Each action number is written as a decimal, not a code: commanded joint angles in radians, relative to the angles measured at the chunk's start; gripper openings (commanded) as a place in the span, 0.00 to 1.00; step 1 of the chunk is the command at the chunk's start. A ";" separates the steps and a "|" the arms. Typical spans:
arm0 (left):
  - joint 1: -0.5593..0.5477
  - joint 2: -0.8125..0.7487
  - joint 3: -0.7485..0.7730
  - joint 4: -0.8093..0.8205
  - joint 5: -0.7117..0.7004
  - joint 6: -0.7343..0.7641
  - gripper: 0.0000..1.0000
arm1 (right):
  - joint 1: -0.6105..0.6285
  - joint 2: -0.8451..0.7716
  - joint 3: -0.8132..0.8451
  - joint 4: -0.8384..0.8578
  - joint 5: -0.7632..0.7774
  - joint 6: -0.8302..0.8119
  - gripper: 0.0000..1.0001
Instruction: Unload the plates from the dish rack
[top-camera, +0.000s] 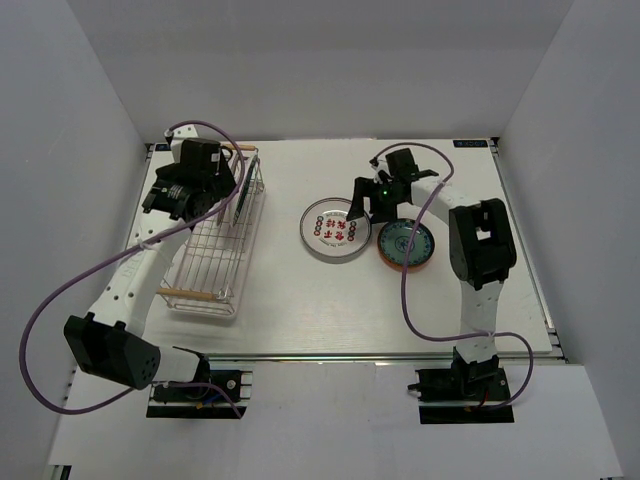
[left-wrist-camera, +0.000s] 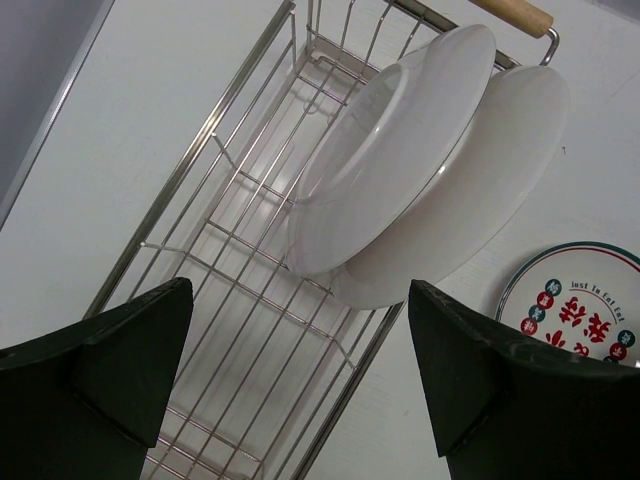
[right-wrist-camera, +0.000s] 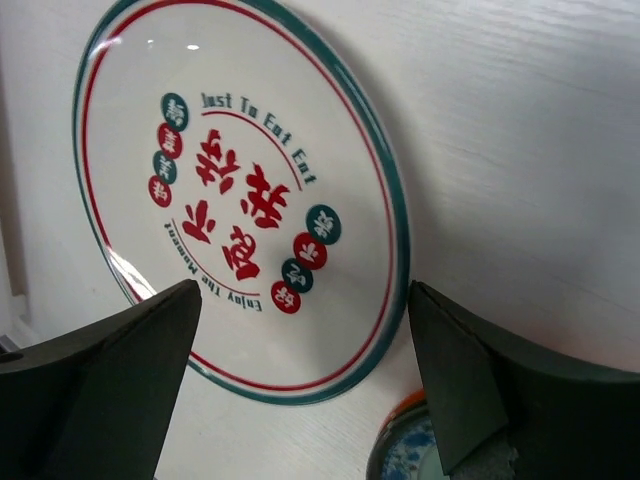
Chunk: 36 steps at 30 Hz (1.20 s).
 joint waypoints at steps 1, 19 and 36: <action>0.011 0.004 0.032 0.001 -0.018 0.003 0.98 | -0.007 0.013 0.115 -0.116 0.074 -0.056 0.89; 0.020 0.015 -0.033 0.177 0.125 0.191 0.98 | -0.024 -0.312 -0.044 -0.128 0.264 -0.073 0.89; 0.020 0.151 -0.028 0.228 -0.014 0.209 0.89 | -0.031 -0.538 -0.227 -0.108 0.266 -0.079 0.89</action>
